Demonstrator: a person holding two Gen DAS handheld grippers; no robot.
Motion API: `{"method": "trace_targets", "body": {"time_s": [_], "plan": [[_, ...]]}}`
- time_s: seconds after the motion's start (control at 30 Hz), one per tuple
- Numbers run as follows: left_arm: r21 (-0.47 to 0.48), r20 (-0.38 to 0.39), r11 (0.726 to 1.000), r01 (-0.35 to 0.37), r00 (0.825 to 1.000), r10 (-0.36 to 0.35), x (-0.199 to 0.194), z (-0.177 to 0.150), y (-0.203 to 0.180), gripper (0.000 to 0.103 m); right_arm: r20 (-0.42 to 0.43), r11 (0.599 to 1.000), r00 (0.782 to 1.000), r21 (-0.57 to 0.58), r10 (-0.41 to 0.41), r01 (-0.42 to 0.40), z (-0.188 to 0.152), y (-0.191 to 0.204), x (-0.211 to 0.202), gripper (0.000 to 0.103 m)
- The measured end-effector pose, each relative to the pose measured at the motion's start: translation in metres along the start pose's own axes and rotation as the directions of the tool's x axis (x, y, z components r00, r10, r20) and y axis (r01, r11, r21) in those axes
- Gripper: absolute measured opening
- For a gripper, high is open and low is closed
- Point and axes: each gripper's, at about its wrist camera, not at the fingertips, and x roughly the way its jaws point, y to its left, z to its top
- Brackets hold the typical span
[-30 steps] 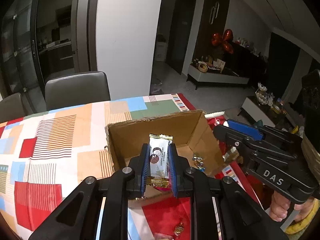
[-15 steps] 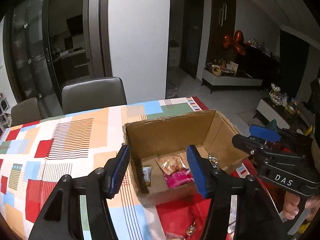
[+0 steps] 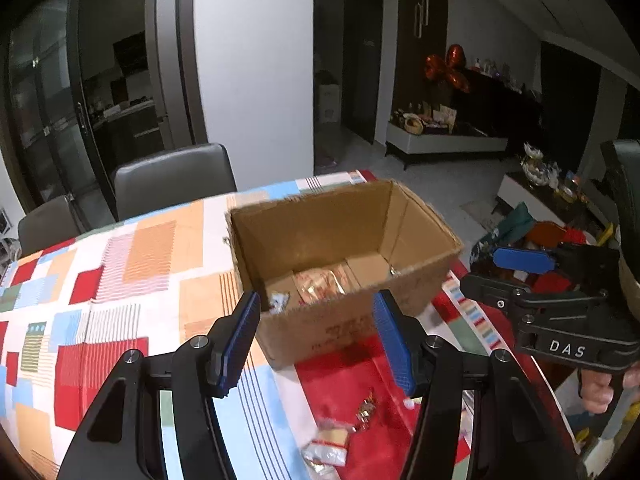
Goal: Organize snacks
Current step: 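Move both tools back from the box to the remaining snacks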
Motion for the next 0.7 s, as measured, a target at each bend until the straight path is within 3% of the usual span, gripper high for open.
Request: {"method": "trace_targets", "body": {"time_s": [0.23,0.43,0.7], "plan": [[0.061,-0.068,0.997,0.039,0.997,-0.035,0.001,-0.016,-0.018,0.057,-0.114,1.0,0.993,0.008,-0.014,0.015,-0.02,-0.008,-0.001,0.054],[0.091,-0.147,0.994,0.066,0.988,-0.052,0.017,-0.033,-0.026,0.057,-0.238,0.999,0.971,0.027,-0.022,0.029,-0.046,-0.016,0.013,0.054],[0.087,-0.28,0.988,0.131,0.955,-0.102,0.048,-0.056,-0.033,0.057,-0.347,0.998,0.938,0.065,0.0,0.024,-0.073,-0.025,0.035,0.054]]}}
